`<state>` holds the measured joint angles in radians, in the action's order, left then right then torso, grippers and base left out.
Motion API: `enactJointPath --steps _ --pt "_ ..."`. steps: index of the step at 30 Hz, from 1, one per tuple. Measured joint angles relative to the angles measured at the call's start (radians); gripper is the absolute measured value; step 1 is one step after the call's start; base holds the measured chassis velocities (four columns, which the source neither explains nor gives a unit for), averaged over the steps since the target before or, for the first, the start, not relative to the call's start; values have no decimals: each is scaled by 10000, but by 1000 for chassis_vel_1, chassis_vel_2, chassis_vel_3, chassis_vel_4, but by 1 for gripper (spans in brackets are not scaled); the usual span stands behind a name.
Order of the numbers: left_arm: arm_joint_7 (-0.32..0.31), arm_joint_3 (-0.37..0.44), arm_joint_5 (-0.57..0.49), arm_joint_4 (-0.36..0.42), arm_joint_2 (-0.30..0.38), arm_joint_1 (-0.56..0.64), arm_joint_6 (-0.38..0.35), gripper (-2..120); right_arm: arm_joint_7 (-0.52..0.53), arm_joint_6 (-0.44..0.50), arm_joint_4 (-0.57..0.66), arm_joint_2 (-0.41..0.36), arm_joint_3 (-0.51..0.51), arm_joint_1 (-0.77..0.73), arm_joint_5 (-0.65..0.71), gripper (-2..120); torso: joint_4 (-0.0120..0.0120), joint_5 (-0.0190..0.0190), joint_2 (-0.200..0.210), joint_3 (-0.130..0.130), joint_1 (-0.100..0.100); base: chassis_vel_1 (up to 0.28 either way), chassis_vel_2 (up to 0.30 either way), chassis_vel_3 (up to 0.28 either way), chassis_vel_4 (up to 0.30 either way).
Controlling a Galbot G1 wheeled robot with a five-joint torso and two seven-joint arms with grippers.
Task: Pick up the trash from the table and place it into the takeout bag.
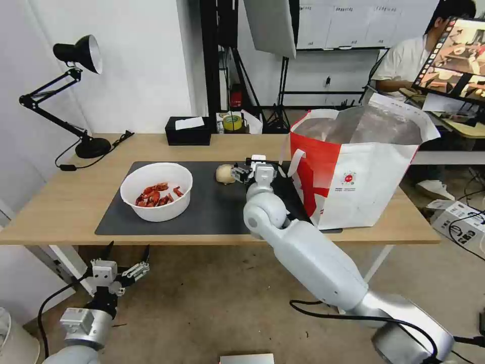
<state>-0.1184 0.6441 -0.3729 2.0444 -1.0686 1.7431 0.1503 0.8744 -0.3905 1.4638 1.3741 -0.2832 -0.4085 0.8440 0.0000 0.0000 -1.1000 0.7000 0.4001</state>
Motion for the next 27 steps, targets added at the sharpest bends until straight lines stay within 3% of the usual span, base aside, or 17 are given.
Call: enactJointPath --steps 7,20,27 --pt "1 -143 12 -11 -116 8 -8 100 -101 -8 -941 87 120 247 105 100 0 0 0 0 0 0 0 0 0" --pt "-6 -248 -88 -97 28 -227 -105 100 -453 -325 -1625 92 211 483 579 100 -2 1 0 -1 -1 0 0 0 0" --pt "-8 -189 -226 -21 -67 -342 -159 100 -1936 -575 -2227 -68 148 706 25 100 -2 1 0 0 -1 0 0 0 0"
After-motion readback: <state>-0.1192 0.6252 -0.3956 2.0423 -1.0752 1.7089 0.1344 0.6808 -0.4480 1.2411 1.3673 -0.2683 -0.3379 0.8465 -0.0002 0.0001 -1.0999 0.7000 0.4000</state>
